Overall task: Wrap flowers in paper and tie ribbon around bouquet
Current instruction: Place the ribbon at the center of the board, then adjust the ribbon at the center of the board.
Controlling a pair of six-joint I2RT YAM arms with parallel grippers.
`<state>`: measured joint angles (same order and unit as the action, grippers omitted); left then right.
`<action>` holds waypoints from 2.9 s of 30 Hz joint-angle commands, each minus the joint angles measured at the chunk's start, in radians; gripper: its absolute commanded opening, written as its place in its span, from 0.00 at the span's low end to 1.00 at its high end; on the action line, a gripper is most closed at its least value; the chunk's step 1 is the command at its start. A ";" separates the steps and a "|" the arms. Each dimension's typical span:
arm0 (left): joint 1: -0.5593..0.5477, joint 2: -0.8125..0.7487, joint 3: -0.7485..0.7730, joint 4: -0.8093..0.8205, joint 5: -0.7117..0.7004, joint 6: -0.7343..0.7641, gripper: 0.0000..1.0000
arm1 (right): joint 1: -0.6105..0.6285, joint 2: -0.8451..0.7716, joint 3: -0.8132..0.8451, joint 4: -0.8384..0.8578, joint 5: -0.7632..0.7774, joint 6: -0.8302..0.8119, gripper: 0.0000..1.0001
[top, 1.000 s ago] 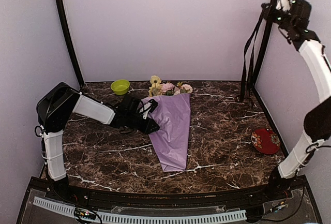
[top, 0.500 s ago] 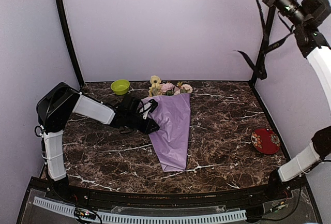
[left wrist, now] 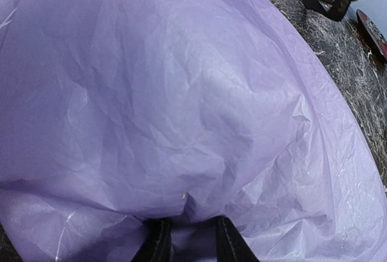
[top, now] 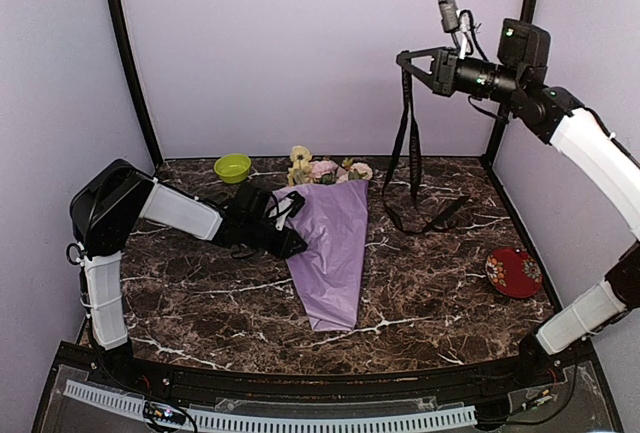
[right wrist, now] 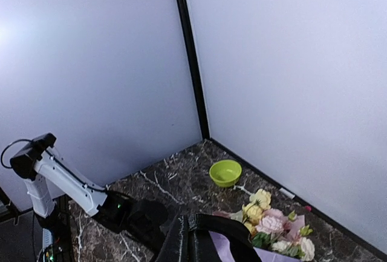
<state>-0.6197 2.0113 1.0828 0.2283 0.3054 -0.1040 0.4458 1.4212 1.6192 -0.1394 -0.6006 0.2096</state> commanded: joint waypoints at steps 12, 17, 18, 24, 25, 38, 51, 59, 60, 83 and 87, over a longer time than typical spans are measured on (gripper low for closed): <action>0.031 0.041 -0.032 -0.221 -0.140 0.009 0.27 | 0.411 0.062 -0.459 -0.331 0.024 -0.232 0.43; 0.031 0.046 -0.026 -0.222 -0.114 0.015 0.27 | 0.364 0.097 -0.420 -0.430 0.487 -0.118 0.66; 0.031 0.048 -0.024 -0.227 -0.119 0.017 0.27 | 0.329 0.084 -0.434 -0.406 0.509 -0.095 0.67; 0.031 0.049 -0.015 -0.245 -0.128 0.022 0.27 | 0.115 0.174 -0.479 -0.339 0.654 0.014 0.75; 0.030 0.049 -0.016 -0.242 -0.128 0.020 0.27 | 0.091 0.234 -0.426 -0.356 0.662 0.002 0.73; 0.031 0.034 -0.044 -0.225 -0.101 -0.003 0.27 | 0.017 0.711 -0.104 -0.500 0.892 -0.051 0.64; 0.031 0.034 -0.029 -0.244 -0.119 0.022 0.27 | -0.300 0.530 -0.380 -0.398 0.802 0.018 0.58; 0.031 0.035 -0.036 -0.244 -0.124 0.026 0.27 | -0.110 0.372 -0.395 -0.407 0.574 -0.113 0.58; 0.031 0.035 -0.038 -0.242 -0.125 0.026 0.27 | -0.067 0.361 -0.398 -0.417 0.543 -0.132 0.58; 0.031 0.038 -0.038 -0.233 -0.100 0.014 0.27 | 0.191 0.328 -0.515 -0.386 0.556 -0.286 0.53; 0.031 0.038 -0.038 -0.238 -0.095 0.013 0.27 | 0.192 0.342 -0.496 -0.363 0.549 -0.323 0.52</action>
<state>-0.6151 2.0075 1.0969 0.1879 0.2840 -0.0895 0.6285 1.7523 1.1095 -0.5697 -0.0788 -0.0681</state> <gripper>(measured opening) 0.269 0.530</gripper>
